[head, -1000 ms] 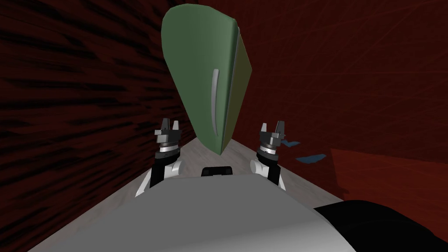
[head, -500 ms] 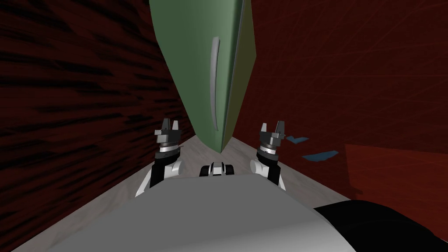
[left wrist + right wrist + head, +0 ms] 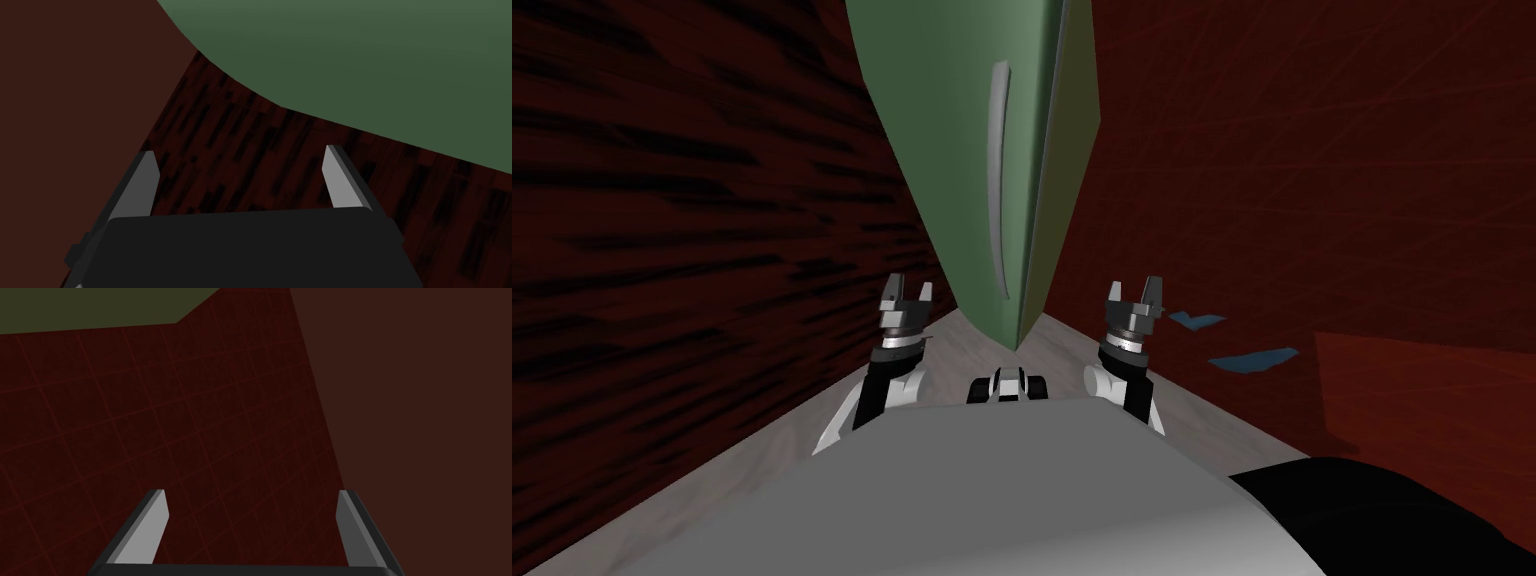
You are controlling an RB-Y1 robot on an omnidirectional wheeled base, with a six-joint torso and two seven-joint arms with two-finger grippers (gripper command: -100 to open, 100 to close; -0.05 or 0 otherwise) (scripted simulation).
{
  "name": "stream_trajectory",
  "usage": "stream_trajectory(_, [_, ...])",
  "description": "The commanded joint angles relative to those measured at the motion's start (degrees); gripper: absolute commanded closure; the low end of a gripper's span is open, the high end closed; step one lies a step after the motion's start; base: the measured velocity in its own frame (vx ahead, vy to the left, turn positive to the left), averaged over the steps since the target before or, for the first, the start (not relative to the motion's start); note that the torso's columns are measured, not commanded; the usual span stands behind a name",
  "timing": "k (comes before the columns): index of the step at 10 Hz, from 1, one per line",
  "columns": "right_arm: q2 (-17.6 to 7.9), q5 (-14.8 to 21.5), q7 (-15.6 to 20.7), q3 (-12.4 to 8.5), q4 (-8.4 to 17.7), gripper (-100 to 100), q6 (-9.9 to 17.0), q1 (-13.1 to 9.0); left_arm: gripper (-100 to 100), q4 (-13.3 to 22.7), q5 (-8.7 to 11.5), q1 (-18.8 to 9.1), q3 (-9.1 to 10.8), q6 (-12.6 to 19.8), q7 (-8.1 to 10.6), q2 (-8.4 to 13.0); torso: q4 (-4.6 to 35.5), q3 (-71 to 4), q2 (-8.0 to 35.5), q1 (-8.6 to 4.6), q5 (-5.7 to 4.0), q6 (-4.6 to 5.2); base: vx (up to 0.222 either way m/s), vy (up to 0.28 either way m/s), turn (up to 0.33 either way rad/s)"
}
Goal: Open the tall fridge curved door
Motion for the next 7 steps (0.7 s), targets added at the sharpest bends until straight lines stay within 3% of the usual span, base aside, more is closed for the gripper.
stream_trajectory(1, [0.00,0.00,0.00,0.00,0.00,0,0.00,0.00,-100,3.67,-0.49,-0.83,0.51,-1.25,-1.35,1.84,0.00,-0.01,-0.02,-0.01,0.00,0.00,0.074,-0.070,0.025])
stream_trajectory(7, [0.00,0.00,0.00,0.00,0.00,0,0.00,0.00,-100,13.29,-2.02,-2.56,1.43,-4.81,-5.07,4.29,0.01,0.00,0.00,0.04,0.01,0.00,0.057,-0.069,0.032])
